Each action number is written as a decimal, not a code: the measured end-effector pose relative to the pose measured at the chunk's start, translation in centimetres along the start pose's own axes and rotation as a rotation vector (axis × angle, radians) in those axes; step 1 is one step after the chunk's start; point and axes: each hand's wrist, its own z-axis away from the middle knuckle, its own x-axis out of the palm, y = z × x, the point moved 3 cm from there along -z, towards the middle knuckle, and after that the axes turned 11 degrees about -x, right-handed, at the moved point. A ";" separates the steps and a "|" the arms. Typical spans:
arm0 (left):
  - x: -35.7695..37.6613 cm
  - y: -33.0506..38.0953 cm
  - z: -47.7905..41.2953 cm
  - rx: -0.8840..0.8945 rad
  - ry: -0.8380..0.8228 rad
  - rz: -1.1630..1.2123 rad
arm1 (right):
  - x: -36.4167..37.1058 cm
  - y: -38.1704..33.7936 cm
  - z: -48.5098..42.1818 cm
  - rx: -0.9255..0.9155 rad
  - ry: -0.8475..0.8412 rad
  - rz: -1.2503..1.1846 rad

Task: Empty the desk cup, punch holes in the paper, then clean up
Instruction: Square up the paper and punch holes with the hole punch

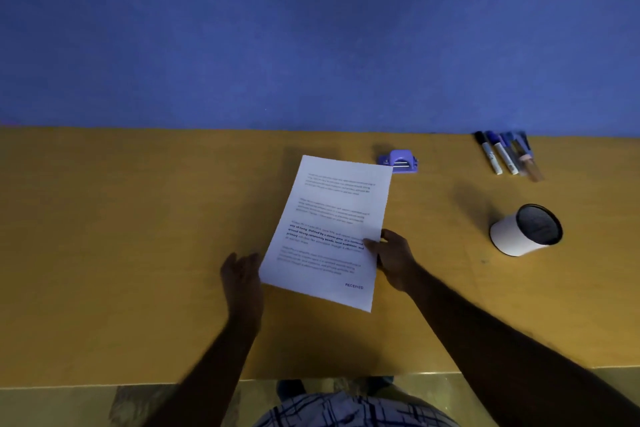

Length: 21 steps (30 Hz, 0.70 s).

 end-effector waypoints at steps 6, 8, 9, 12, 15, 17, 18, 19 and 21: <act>6.6 -1.5 4.8 -0.148 -0.458 0.121 | -2.2 0.1 1.4 0.022 0.060 -0.218; 8.3 -1.8 5.5 -0.117 -0.461 0.146 | -2.7 0.3 1.9 0.023 0.065 -0.261; 9.0 -1.8 5.8 -0.101 -0.443 0.132 | -2.9 0.5 2.2 0.021 0.070 -0.274; 10.0 -2.3 5.9 -0.062 -0.342 0.058 | -3.9 0.8 2.8 0.001 0.075 -0.289; 10.5 -2.4 5.3 -0.034 -0.277 0.008 | -4.9 0.9 3.4 -0.015 0.046 -0.292; 10.8 -2.3 4.8 -0.014 -0.268 -0.014 | -5.5 0.7 3.7 -0.010 0.010 -0.287; 10.9 -2.2 4.6 -0.014 -0.270 -0.019 | -5.8 0.6 3.8 -0.008 -0.009 -0.291; 10.9 -2.2 4.2 -0.016 -0.276 -0.021 | -6.1 0.4 3.8 -0.011 -0.023 -0.306; 10.9 -2.0 3.6 -0.012 -0.299 -0.033 | -7.3 -0.3 3.6 -0.035 -0.031 -0.357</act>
